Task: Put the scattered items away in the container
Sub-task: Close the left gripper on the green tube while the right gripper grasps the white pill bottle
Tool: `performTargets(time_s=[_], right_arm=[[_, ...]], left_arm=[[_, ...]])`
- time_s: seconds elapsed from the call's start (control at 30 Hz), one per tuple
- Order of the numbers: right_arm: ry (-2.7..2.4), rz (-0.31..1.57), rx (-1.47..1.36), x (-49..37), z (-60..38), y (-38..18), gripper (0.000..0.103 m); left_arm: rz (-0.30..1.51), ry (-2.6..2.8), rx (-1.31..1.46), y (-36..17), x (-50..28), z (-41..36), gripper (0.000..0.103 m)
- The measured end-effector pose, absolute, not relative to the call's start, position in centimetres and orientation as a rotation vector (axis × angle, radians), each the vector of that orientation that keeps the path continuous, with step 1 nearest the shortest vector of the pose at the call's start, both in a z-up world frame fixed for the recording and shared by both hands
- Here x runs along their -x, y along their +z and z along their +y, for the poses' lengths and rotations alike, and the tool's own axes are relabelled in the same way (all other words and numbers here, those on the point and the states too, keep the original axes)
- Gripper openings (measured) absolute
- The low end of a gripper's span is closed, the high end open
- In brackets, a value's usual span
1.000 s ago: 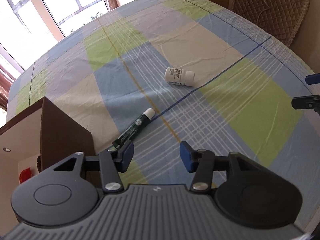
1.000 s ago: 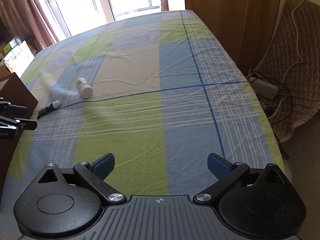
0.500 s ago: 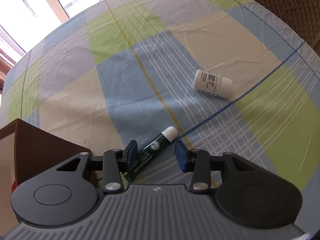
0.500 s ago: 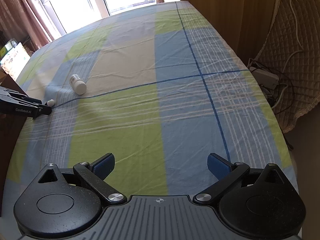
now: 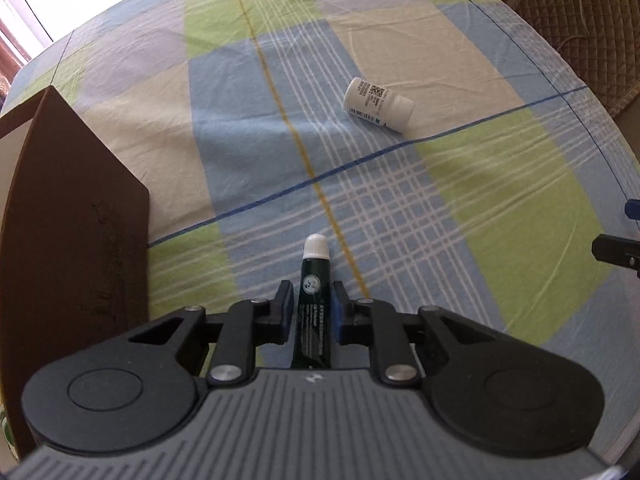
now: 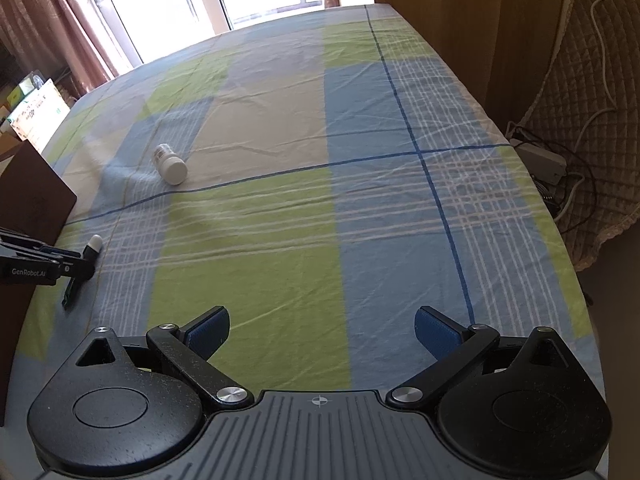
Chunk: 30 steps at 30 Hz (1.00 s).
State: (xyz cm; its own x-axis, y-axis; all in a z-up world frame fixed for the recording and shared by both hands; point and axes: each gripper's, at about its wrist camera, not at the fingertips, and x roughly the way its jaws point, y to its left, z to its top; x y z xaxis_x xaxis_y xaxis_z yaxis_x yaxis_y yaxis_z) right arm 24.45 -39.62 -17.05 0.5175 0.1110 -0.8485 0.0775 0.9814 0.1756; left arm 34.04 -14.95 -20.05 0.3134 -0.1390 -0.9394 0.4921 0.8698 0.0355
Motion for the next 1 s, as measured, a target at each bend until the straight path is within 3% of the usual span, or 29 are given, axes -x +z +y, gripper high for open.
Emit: performTargets(time_s=[0.17,0.5,0.73,0.77,0.8,0.83,1.0], right_arm=[[0.013,1.035,-0.201,-24.5,-39.7,-17.2,0.103],[0.191,0.973,-0.200,-25.2,-37.8,-16.0,0.103],[0.359,0.941,-0.108,-30.6,-34.7,-16.9,0.103],[0.377,0.946,-0.097,-31.6,-34.3,-17.1,0.095],[0.396,0.951,-0.086,-32.6,-33.9,-17.4,0.076],[0.415,0.956,-0.074,-33.6,-33.5,-17.6,0.072],[0.464,0.908,0.007,-37.8,-31.1,-17.7,0.072]], left_arm=[[1.165,-0.431,-0.336,-20.2,-34.2,-15.5,0.013],[1.121,-0.287,-0.334,-19.8,-28.2,-12.8,0.012],[1.120,-0.130,-0.200,-19.8,-28.2,-10.3,0.012],[1.120,-0.124,-0.187,-19.8,-28.3,-10.2,0.012],[1.119,-0.118,-0.177,-19.8,-28.4,-10.1,0.012],[1.117,-0.112,-0.169,-19.8,-28.4,-10.0,0.012],[1.105,-0.089,-0.117,-19.9,-28.3,-9.5,0.013]])
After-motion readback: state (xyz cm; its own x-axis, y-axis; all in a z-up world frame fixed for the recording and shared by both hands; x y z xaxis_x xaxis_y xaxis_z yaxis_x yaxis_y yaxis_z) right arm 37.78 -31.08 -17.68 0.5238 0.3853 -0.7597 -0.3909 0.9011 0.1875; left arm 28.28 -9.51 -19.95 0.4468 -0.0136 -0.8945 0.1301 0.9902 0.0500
